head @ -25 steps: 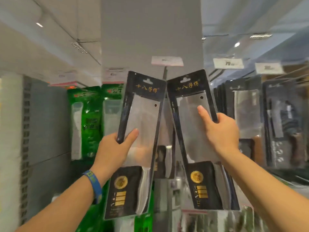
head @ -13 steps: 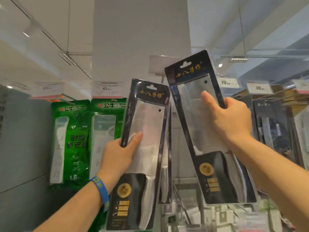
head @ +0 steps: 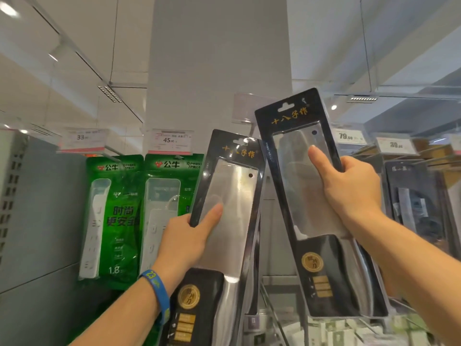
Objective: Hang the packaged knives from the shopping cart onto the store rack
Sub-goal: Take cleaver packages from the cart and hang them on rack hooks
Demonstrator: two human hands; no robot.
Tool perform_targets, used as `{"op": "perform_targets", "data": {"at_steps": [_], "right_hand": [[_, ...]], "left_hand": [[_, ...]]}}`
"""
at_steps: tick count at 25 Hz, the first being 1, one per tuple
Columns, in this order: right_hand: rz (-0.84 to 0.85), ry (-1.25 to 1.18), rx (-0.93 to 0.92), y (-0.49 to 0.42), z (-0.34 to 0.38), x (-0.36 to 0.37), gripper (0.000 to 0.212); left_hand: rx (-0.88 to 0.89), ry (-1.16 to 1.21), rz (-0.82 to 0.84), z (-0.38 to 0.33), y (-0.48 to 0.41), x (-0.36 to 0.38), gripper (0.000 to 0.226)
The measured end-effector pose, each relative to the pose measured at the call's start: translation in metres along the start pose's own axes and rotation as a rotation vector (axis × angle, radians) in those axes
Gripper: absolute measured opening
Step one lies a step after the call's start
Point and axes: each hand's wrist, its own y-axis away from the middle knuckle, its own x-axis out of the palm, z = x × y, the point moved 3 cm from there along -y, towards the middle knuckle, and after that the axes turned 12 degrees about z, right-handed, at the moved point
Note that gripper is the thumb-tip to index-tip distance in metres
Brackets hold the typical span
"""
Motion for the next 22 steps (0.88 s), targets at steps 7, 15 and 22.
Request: {"op": "perform_targets", "data": {"at_steps": [7,15,22], "right_hand": [[0.023,-0.001,0.013,0.000,0.003,0.001,0.065],[0.049,-0.026,0.044,-0.001,-0.003,0.006,0.074],[0.026,-0.045,0.059,-0.005,-0.008,0.002,0.084]], "left_hand": [[-0.006,-0.037,0.003,-0.007,0.003,0.008,0.063],[0.025,-0.080,0.034,-0.004,-0.002,0.015,0.056],[0.024,-0.164,0.035,-0.007,-0.001,0.021,0.080]]}}
